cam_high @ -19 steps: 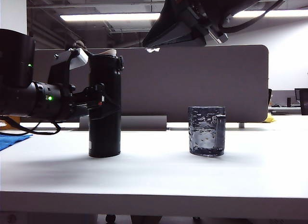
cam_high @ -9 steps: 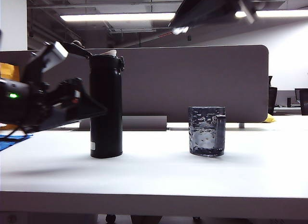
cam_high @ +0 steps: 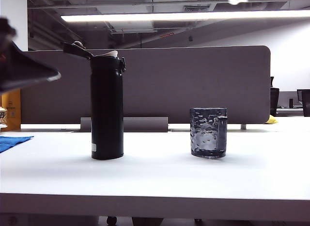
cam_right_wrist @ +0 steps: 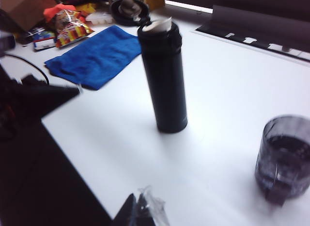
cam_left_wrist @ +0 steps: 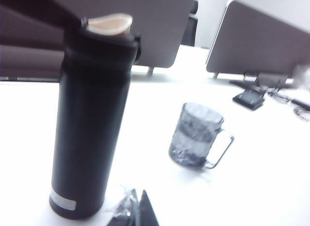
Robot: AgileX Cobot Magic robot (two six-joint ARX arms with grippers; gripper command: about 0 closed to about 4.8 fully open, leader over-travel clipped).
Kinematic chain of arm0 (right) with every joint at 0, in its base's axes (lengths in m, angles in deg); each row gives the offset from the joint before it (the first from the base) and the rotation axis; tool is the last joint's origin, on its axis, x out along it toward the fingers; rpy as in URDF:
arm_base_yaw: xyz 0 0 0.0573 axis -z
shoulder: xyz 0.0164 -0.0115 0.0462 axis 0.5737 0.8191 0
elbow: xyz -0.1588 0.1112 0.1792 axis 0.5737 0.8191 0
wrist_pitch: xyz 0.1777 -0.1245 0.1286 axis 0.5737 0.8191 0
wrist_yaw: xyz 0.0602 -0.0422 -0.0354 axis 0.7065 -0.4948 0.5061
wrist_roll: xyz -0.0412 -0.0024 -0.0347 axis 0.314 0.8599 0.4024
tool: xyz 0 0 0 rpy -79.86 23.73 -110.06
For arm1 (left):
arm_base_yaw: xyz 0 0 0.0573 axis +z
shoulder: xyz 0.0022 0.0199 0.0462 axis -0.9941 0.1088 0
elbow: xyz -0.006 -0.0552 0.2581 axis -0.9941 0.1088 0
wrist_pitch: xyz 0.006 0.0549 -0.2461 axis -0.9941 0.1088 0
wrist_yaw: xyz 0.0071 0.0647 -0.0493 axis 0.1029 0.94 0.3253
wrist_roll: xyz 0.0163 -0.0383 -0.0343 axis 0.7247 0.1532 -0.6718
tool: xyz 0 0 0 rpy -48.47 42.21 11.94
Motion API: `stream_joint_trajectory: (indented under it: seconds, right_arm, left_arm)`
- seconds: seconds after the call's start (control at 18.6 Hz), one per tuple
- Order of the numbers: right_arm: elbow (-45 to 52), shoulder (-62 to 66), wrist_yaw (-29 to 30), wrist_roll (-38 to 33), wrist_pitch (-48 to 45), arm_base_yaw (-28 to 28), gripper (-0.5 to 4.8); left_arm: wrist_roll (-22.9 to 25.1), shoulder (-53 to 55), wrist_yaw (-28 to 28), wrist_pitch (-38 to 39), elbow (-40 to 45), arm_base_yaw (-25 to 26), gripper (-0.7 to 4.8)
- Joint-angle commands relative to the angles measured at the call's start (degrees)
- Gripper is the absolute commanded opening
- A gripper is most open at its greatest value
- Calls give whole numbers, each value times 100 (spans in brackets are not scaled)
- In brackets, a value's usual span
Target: Pick up the black thermos, pour some water into the cup, then place the black thermos back on the table.
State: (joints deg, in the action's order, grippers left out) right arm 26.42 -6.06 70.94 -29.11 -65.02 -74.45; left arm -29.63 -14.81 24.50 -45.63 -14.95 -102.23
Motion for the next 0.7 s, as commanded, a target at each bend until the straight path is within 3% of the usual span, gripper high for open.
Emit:
stream_joint_trajectory:
  seconds: [0.05, 0.27, 0.7]
  right_arm:
    - [531, -750, -31, -50, 24, -2, -8]
    - [1333, -1681, -33, -66, -22, 0, -8]
    - [2581, -3644, -560, -566, 26, -28, -8]
  left_arm:
    - [-81, -1346, -4, 1840, -15, -9, -5]
    - [739, -3473, 433, 5099, -413, -9, -6]
    - [874, -6323, 1086, 8174, -415, -9, -6]
